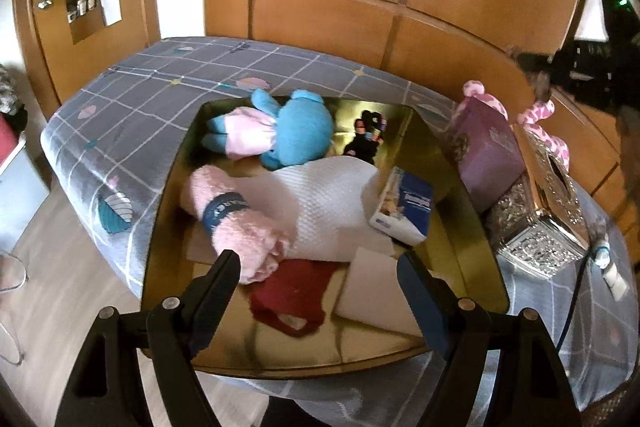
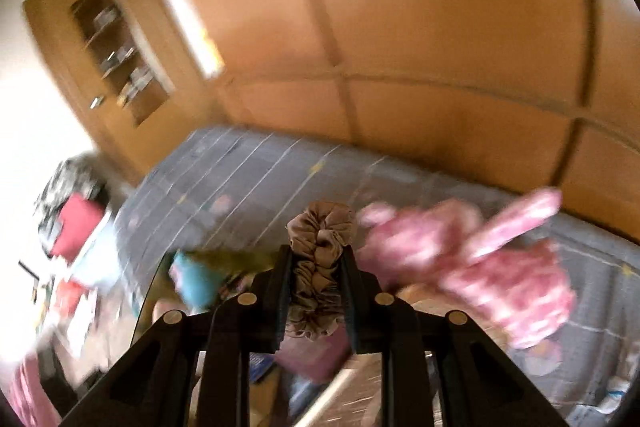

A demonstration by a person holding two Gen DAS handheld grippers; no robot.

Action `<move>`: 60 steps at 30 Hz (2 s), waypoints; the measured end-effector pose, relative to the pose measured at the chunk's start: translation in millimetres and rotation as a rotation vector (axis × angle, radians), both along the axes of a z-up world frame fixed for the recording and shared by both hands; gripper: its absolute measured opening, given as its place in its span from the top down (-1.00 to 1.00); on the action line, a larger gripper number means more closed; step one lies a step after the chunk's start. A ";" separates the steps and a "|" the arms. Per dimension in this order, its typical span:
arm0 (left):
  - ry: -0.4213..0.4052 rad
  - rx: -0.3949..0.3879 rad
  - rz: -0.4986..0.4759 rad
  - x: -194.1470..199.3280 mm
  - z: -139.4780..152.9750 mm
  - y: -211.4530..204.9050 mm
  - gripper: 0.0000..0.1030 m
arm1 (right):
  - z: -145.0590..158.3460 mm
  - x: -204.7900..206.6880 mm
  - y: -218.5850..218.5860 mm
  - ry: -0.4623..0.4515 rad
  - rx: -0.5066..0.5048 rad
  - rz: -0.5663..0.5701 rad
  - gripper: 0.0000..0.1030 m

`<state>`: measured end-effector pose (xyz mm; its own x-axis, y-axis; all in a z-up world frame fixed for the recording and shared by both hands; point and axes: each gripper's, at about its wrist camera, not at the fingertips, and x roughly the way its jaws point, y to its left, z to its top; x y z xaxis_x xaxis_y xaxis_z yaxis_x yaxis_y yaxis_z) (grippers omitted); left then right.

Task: Organize soft objects
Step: 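Carry the brown scrunchie with the right tool into the gold tray and release, then move both tools back over the white sock and bandage on the bed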

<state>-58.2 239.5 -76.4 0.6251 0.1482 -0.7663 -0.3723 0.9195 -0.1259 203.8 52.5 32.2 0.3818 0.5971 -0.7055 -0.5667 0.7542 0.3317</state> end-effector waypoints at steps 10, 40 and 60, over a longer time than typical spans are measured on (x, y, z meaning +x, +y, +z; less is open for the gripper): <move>-0.021 0.037 0.050 -6.0 3.0 9.3 -0.57 | -52.2 -95.4 67.6 0.042 -0.082 0.281 0.59; -0.050 0.085 0.055 -9.6 8.1 5.9 -0.57 | -107.5 -162.6 79.9 -0.014 -0.282 0.354 0.32; -0.070 0.111 0.021 -10.4 16.8 -6.3 -0.57 | -69.8 -161.0 37.0 -0.089 -0.189 0.233 0.19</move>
<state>-68.6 233.3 -59.6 0.6726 0.2432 -0.6989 -0.3856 0.9213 -0.0504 42.9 89.5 -37.6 0.3156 0.5368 -0.7825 -0.7518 0.6446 0.1389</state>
